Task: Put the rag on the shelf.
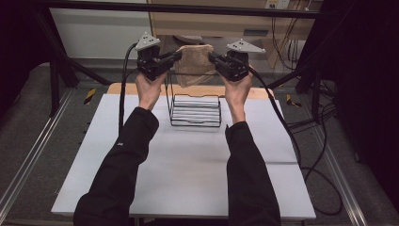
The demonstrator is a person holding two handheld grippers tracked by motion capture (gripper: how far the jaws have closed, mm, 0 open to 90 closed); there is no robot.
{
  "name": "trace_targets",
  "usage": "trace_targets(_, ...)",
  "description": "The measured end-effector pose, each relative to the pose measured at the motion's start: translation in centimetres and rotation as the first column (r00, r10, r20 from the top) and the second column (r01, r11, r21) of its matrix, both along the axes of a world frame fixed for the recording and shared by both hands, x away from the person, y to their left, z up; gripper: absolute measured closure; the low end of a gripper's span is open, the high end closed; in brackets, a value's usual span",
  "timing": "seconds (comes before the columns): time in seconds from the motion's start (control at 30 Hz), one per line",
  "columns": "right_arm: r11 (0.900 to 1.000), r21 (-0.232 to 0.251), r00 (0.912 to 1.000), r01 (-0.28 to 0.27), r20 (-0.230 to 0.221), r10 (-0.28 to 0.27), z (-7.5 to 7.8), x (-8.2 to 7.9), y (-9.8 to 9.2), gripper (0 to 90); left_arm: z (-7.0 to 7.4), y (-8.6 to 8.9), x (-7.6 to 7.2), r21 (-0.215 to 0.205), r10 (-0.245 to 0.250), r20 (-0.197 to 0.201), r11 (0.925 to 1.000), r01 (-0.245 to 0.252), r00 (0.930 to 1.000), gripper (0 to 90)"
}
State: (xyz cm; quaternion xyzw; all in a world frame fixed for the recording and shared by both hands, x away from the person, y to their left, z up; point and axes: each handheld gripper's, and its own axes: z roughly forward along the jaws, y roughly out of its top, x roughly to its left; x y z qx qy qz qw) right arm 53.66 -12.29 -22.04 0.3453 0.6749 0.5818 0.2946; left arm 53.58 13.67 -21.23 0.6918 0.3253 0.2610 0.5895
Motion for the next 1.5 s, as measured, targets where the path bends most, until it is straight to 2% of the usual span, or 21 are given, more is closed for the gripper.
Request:
trace_targets(0.13, 1.0, -0.004, 0.9997, 0.004, -0.022, -0.004, -0.5, 0.1, -0.1, 86.4, -0.4, 0.0, 0.1, 0.007, -0.007, -0.021, 0.9999, 0.008, 0.9997, 82.5)
trace_targets(0.27, 1.0, -0.001, 0.9994, 0.0, -0.033, 0.0, -1.1, 0.2, -0.3, 86.4, -0.4, -0.4, 0.2, 0.029, 0.002, -0.01, 0.9996, -0.002, 0.9999, 82.5)
trace_targets(0.33, 1.0, -0.016, 0.9992, 0.0, -0.039, -0.001, -1.3, 0.3, -0.3, 86.4, -0.5, -0.5, 0.2, 0.048, 0.01, -0.009, 0.9988, -0.01, 0.9999, 82.5)
trace_targets(0.43, 1.0, -0.007, 0.9997, -0.009, -0.025, 0.008, -1.2, 0.0, -0.1, 86.4, -0.6, -0.3, 0.0, 0.037, 0.004, -0.004, 0.9993, -0.004, 1.0, 82.5)
trace_targets(0.53, 1.0, -0.005, 0.9998, -0.017, -0.013, 0.017, -1.1, -0.3, -0.3, 86.4, -0.5, 0.0, -0.3, 0.008, -0.014, -0.005, 0.9999, 0.014, 0.9999, 82.5)
trace_targets(0.67, 1.0, -0.007, 0.9998, -0.021, -0.002, 0.021, -1.0, -0.9, -0.3, 86.1, -0.4, 0.0, -0.8, 0.033, -0.013, 0.013, 0.9994, 0.013, 0.9998, 82.5)
trace_targets(0.8, 0.999, -0.036, 0.9997, -0.019, 0.016, 0.02, -1.1, -1.5, -0.3, 85.8, -0.5, 0.1, -1.3, 0.023, -0.043, 0.014, 0.9988, 0.042, 0.999, 82.4)
trace_targets(0.87, 0.999, -0.022, 0.9994, -0.029, 0.018, 0.03, -1.2, -1.7, -0.5, 85.6, -0.6, 0.2, -1.6, 0.021, -0.051, 0.025, 0.9985, 0.05, 0.9984, 82.4)
trace_targets(0.93, 0.999, -0.003, 0.9992, -0.037, 0.015, 0.037, -1.5, -1.8, -0.8, 85.5, -0.7, 0.2, -1.7, 0.014, -0.062, 0.016, 0.998, 0.062, 0.9979, 82.4)
trace_targets(1.03, 0.999, -0.007, 0.9991, -0.041, 0.012, 0.041, -1.8, -2.1, -0.9, 85.4, -0.8, 0.1, -1.9, 0.025, -0.069, 0.018, 0.9974, 0.068, 0.9975, 82.5)
trace_targets(1.1, 0.999, -0.025, 0.9984, -0.046, 0.03, 0.047, -1.8, -2.2, -0.9, 85.3, -0.8, 0.2, -2.1, 0.031, -0.072, 0.02, 0.997, 0.072, 0.9972, 82.4)
trace_targets(1.23, 0.998, 0.0, 0.9976, -0.063, 0.029, 0.063, -2.1, -2.4, -1.3, 85.0, -1.0, 0.3, -2.6, 0.044, -0.093, 0.009, 0.9947, 0.093, 0.9956, 82.0)
trace_targets(1.37, 0.997, 0.002, 0.9964, -0.079, 0.032, 0.079, -2.5, -2.9, -1.5, 84.4, -1.2, 0.3, -3.1, 0.066, -0.094, 0.005, 0.9934, 0.093, 0.9956, 81.8)
trace_targets(1.5, 0.996, -0.029, 0.9958, -0.08, 0.041, 0.082, -2.6, -3.3, -1.4, 83.1, -1.4, 0.3, -3.6, 0.089, -0.087, 0.003, 0.9923, 0.086, 0.9962, 81.5)
